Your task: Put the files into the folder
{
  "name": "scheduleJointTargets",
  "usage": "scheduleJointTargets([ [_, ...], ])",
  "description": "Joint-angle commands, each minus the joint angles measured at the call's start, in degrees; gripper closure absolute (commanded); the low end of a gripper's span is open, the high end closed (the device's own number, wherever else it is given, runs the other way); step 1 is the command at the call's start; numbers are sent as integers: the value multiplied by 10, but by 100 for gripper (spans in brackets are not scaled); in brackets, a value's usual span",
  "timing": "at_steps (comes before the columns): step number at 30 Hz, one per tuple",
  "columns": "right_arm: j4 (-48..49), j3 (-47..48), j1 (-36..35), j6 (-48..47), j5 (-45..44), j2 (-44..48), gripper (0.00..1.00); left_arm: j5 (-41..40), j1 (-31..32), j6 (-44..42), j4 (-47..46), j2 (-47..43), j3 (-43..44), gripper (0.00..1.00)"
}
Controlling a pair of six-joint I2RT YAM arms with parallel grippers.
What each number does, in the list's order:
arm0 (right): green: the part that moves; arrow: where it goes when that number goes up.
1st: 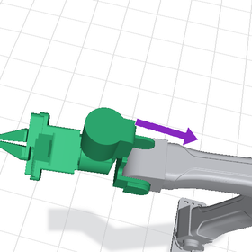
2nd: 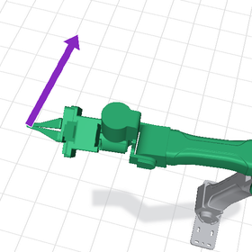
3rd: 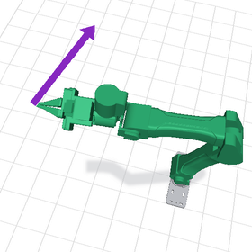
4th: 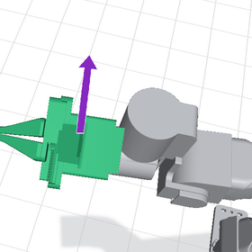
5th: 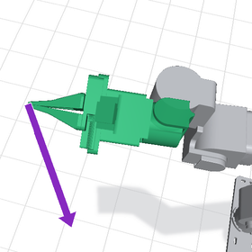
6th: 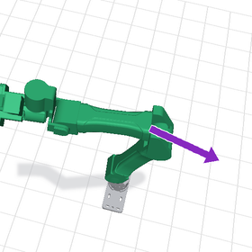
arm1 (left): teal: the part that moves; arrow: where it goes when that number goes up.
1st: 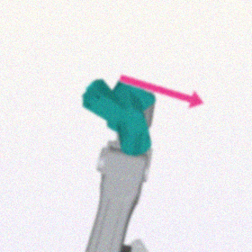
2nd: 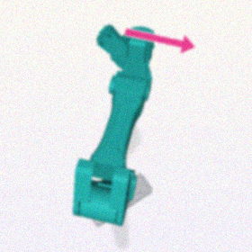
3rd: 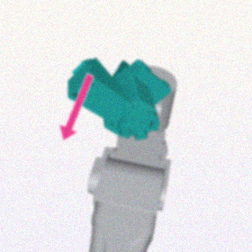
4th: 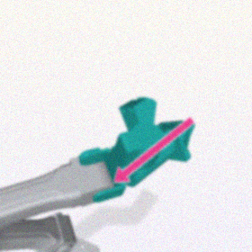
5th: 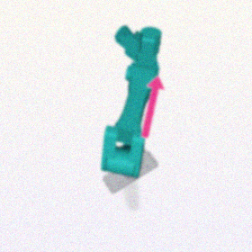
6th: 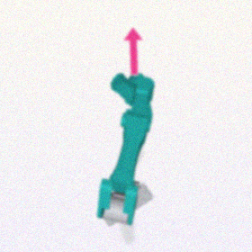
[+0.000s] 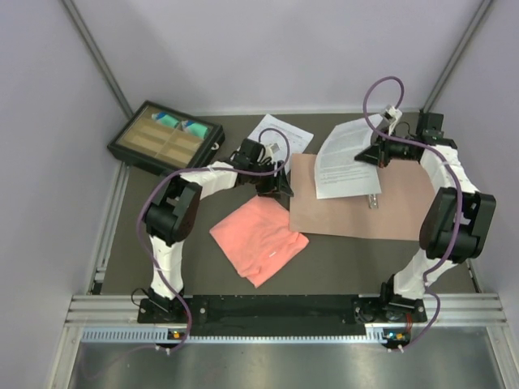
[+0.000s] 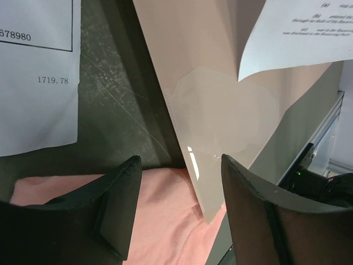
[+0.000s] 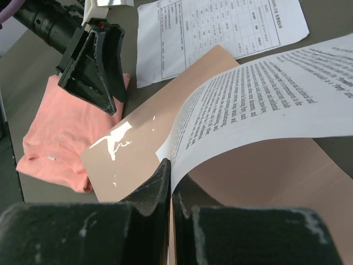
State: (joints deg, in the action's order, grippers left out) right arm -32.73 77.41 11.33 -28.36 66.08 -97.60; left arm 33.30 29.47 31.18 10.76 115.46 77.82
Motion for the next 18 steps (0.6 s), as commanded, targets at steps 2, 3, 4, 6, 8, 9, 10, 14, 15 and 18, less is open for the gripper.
scheduleJointTargets([
  [2, 4, 25, 18, -33, 22, -12, 100, -7, 6, -13, 2, 21, 36, 37],
  [3, -1, 27, 17, -37, 23, -14, 100, -6, 7, -12, 3, 24, 38, 37],
  [4, -8, 28, 17, -42, 25, -17, 100, -6, 8, -12, 3, 26, 39, 37],
  [6, -17, 29, 17, -49, 27, -25, 100, 1, 8, -11, 2, 31, 44, 39],
  [8, -4, 20, 17, -45, 26, -25, 100, 4, 8, -8, 0, 36, 46, 40],
  [9, -4, 19, 18, -45, 29, -29, 100, 7, 8, -8, -1, 37, 47, 40],
  [10, -11, 20, 17, -49, 33, -29, 100, 11, 8, -5, -2, 39, 48, 41],
  [14, -36, 23, 17, -61, 53, -29, 100, 20, 8, 4, -13, 44, 49, 43],
  [15, -42, 25, 17, -70, 58, -29, 100, 21, 8, 5, -15, 45, 49, 43],
  [18, -72, 27, 17, -92, 84, -29, 100, 30, 10, 12, -24, 48, 48, 44],
])
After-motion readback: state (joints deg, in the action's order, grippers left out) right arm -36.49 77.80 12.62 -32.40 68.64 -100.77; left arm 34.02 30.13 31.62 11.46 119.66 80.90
